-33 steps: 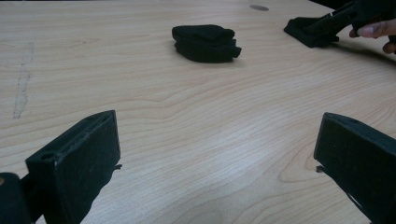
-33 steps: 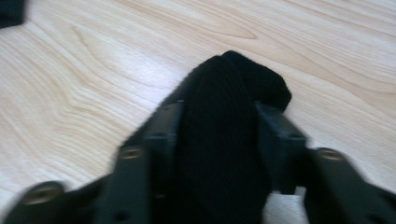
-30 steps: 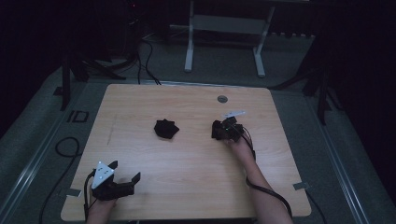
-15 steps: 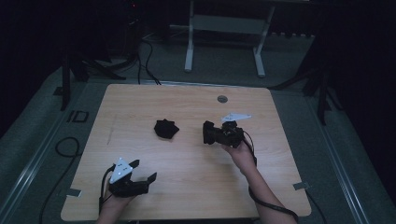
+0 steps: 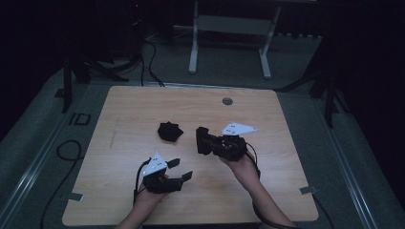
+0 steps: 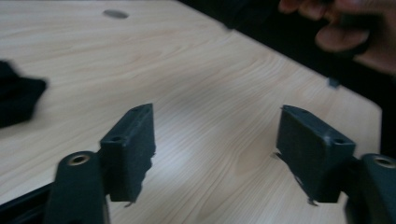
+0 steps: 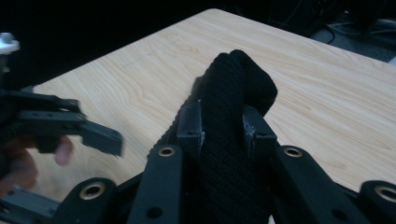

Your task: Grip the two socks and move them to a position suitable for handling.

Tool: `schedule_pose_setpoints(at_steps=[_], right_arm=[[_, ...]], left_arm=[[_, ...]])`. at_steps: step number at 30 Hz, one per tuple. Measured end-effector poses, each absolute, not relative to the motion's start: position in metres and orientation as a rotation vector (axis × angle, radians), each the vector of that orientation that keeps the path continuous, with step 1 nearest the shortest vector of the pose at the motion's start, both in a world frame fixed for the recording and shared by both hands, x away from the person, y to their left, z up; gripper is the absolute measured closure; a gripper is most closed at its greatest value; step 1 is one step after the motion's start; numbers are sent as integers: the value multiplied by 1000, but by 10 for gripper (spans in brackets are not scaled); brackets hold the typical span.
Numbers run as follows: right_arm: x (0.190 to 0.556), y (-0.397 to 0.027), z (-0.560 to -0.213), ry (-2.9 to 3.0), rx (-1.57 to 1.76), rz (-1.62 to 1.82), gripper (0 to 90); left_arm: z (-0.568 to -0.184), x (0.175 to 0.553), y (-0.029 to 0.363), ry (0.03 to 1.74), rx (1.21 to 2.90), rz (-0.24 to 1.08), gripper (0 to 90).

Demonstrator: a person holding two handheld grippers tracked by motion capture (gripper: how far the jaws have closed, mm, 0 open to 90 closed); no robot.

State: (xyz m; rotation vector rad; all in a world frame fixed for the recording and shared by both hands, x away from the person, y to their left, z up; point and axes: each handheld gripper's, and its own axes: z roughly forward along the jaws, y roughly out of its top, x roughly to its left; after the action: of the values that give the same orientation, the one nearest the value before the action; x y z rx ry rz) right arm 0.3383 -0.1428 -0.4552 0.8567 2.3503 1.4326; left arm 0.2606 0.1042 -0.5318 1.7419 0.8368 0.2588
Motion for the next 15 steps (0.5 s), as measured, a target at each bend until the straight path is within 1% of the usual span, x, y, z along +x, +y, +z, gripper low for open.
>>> schedule_pose_setpoints(at_steps=[6, 7, 8, 9, 14, 15], right_arm=[[326, -135, -458, 2351, 794, 1427, 729], [326, -135, -458, 2349, 791, 1429, 729], [325, -135, -459, 2354, 787, 1428, 729], [324, -136, -459, 2350, 788, 1431, 729], [321, -137, -460, 2351, 783, 1453, 729], [320, -136, -460, 2360, 773, 1451, 729]], left_arm=[[-525, 268, 82, 770, 1749, 231, 423], [-525, 269, 79, 757, 1753, 227, 464], [-525, 270, 76, 757, 1749, 219, 471], [-526, 271, 74, 751, 1744, 210, 506], [-527, 273, 68, 744, 1725, 201, 534], [-526, 273, 67, 739, 1714, 202, 552]])
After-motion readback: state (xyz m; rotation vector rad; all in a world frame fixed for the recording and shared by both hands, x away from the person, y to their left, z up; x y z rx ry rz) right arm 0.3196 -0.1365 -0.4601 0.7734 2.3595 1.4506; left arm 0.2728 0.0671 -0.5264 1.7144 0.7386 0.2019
